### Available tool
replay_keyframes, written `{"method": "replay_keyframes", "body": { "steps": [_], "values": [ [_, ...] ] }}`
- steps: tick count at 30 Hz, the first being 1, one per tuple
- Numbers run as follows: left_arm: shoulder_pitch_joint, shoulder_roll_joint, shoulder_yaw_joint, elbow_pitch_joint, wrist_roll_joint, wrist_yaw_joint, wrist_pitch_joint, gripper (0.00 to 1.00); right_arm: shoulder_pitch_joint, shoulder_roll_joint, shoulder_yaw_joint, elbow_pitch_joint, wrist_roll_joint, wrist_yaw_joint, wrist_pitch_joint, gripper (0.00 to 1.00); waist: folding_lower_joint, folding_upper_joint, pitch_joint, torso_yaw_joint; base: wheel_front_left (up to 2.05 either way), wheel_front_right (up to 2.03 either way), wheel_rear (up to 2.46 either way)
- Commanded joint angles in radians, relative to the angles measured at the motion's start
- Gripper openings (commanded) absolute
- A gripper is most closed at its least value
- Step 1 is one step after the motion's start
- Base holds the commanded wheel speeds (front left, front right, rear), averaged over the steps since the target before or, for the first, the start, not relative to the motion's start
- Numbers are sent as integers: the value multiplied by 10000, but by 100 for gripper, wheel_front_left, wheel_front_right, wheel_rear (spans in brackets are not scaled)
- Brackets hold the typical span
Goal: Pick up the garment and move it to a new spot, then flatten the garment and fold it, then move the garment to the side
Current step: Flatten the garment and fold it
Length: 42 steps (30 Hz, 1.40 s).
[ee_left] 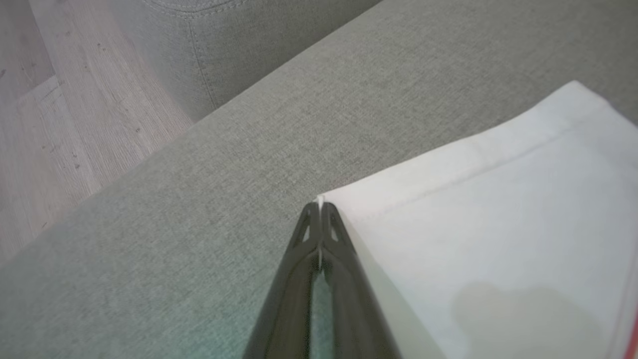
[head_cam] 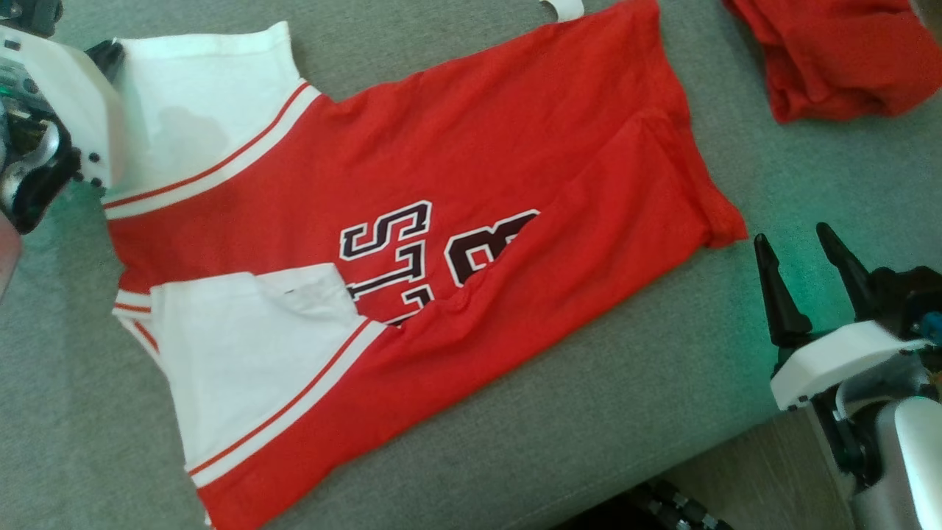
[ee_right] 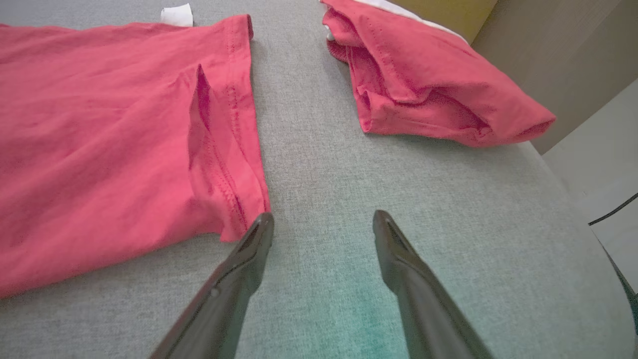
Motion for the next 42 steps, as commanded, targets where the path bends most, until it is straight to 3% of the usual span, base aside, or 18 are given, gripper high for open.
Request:
{"method": "replay_keyframes", "body": {
  "steps": [1, 10, 17, 25, 32, 34, 35, 36, 37, 38, 39, 42],
  "values": [
    [-679, 411, 199, -153, -78, 18, -204, 0, -116, -220, 91, -337, 82, 35, -40, 100, 0, 0, -14, 97, 0, 0, 0],
    [-1416, 227, -693, -662, -99, 18, -1284, 0, -2293, -1200, 393, -462, 994, 35, 1220, 100, 0, 0, -8, 844, 0, 0, 0],
    [-2200, -53, -1285, -1041, -7, 18, -2109, 0, -4711, -2132, 1271, 1734, 1629, 35, 1909, 100, 0, 0, 333, 1664, 0, 0, 0],
    [-2853, -296, -1902, -1159, -107, 18, -2795, 0, -6517, -2316, 2056, 4314, 1759, 35, 1762, 100, 0, 0, 669, 2306, 0, 0, 0],
    [-3079, -375, -2353, -1025, -289, 18, -3131, 0, -7238, -2444, 2551, 5555, 1664, 35, 1637, 100, 0, 0, 776, 2559, 0, 0, 0],
    [-3118, -397, -2484, -953, -374, 18, -3209, 0, -7351, -2505, 2748, 5807, 1749, 35, 1653, 89, 0, 0, 771, 2602, 0, 0, 0],
    [-3136, -408, -2540, -911, -424, 18, -3247, 0, -7390, -2530, 2847, 5900, 1821, 35, 1659, 78, 0, 0, 765, 2616, 0, 0, 0],
    [-3151, -419, -2592, -865, -474, 18, -3289, 0, -7415, -2550, 2962, 5975, 1921, 35, 1689, 57, 0, 0, 753, 2628, 0, 0, 0],
    [-3160, -429, -2646, -818, -522, 17, -3339, 0, -7438, -2575, 3072, 6045, 2042, 35, 1734, 45, 0, 0, 738, 2639, 0, 0, 0],
    [-3166, -438, -2700, -772, -574, 17, -3386, 0, -7460, -2609, 3183, 6092, 2161, 35, 1770, 15, 0, 0, 724, 2645, 0, 0, 0],
    [-3171, -445, -2751, -724, -631, 17, -3430, 0, -7475, -2646, 3292, 6135, 2287, 35, 1829, 0, 0, 0, 709, 2647, 0, 0, 0],
    [-3188, -437, -2890, -586, -790, 17, -3575, 0, -7546, -2776, 3587, 6133, 2641, 35, 1975, 0, 0, 0, 655, 2632, 0, 0, 0]
  ]
}}
